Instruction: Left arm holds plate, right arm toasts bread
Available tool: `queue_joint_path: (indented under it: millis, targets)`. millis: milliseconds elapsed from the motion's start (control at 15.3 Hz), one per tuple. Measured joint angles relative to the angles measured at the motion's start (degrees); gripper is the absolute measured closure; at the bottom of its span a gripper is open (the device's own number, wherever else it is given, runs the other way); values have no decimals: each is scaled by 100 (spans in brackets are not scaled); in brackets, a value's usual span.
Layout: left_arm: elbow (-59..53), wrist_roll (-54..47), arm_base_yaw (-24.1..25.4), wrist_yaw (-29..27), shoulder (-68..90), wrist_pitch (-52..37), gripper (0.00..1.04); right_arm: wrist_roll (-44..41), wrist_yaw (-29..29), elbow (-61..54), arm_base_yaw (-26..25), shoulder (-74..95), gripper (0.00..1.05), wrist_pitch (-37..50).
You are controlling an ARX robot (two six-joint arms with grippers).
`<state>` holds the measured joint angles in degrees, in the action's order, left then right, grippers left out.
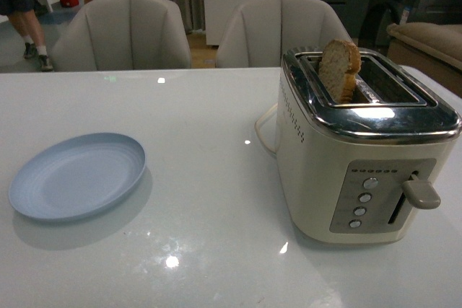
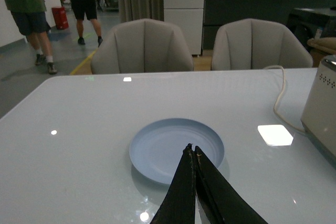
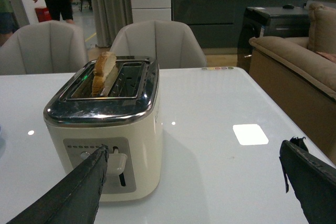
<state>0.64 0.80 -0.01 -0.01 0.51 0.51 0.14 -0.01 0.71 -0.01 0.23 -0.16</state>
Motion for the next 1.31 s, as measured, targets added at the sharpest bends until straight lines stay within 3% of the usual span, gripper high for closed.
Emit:
queue_joint_path:
  millis: [261, 326, 522, 848, 914, 1305]
  targets:
    - [0, 4, 0, 0, 2, -35, 102, 0, -2, 0, 0, 0, 6, -2]
    - [0, 2, 0, 0, 2, -33, 95, 0, 0, 0, 0, 0, 6, 0]
    - [0, 2, 0, 0, 2, -33, 67, 0, 0, 0, 0, 0, 6, -2]
    - [0, 2, 0, 0, 0, -31, 10, 0, 0, 0, 0, 0, 6, -2]
    - [0, -2, 0, 0, 0, -33, 6, 0, 0, 0, 0, 0, 6, -2]
    - [0, -2, 0, 0, 0, -31, 7, 0, 0, 0, 0, 0, 6, -2]
